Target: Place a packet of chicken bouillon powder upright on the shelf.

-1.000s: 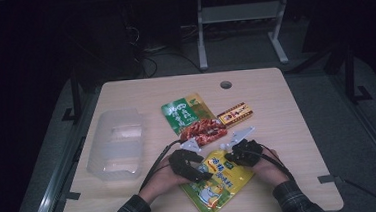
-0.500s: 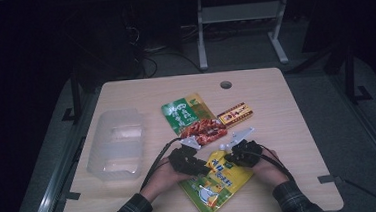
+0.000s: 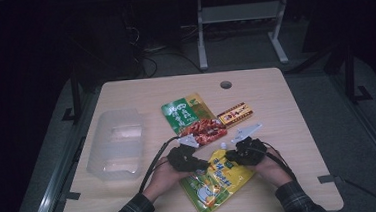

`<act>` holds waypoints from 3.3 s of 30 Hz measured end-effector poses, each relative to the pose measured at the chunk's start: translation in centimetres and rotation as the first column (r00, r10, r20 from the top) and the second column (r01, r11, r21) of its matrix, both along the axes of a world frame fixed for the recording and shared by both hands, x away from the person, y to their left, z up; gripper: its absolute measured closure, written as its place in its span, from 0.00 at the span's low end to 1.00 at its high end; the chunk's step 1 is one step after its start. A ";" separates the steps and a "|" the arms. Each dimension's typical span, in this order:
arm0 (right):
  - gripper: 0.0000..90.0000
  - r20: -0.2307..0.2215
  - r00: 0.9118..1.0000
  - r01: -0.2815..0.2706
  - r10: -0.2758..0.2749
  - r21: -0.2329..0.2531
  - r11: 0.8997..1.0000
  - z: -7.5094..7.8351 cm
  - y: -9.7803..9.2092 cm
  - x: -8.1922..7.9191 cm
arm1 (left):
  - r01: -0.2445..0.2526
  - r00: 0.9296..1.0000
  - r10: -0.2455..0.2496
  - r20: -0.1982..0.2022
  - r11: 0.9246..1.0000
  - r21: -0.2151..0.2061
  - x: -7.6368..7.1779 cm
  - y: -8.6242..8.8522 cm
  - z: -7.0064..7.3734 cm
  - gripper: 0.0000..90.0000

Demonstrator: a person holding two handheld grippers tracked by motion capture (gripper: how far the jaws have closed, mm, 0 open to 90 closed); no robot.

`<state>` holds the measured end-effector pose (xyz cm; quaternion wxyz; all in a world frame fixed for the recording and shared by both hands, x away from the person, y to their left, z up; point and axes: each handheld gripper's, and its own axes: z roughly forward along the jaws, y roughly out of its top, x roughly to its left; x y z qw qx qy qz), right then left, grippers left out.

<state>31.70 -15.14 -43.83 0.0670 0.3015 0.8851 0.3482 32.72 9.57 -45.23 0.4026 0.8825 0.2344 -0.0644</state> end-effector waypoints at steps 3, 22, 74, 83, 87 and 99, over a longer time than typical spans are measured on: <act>0.77 0.013 0.999 0.035 -0.036 0.072 0.997 1.0 -1.0 -0.2 | -0.011 1.000 0.011 0.009 1.000 -0.025 0.0 0.6 0.5 0.98; 0.28 -0.069 0.990 0.136 -0.121 0.276 0.952 2.1 -3.1 -2.5 | -0.137 0.977 0.163 0.139 0.973 -0.184 -0.4 5.8 4.3 0.98; 1.00 0.002 0.995 -0.088 0.095 0.385 0.919 3.2 -0.6 -1.7 | -0.102 0.969 0.135 0.205 0.981 -0.163 -2.4 6.4 5.6 0.35; 1.00 0.050 0.995 -0.099 0.087 0.351 0.931 5.3 -0.6 -1.5 | -0.064 0.978 0.074 0.194 0.996 -0.055 -5.2 6.6 3.5 0.22; 1.00 0.071 0.994 -0.106 0.087 0.344 0.933 5.9 -0.4 -1.3 | -0.045 0.981 0.050 0.187 0.999 -0.028 -6.5 6.4 2.6 0.19; 1.00 0.089 0.992 -0.113 0.086 0.367 0.924 7.0 0.9 -0.5 | -0.030 0.976 0.032 0.214 0.999 -0.013 -7.9 6.2 1.0 0.17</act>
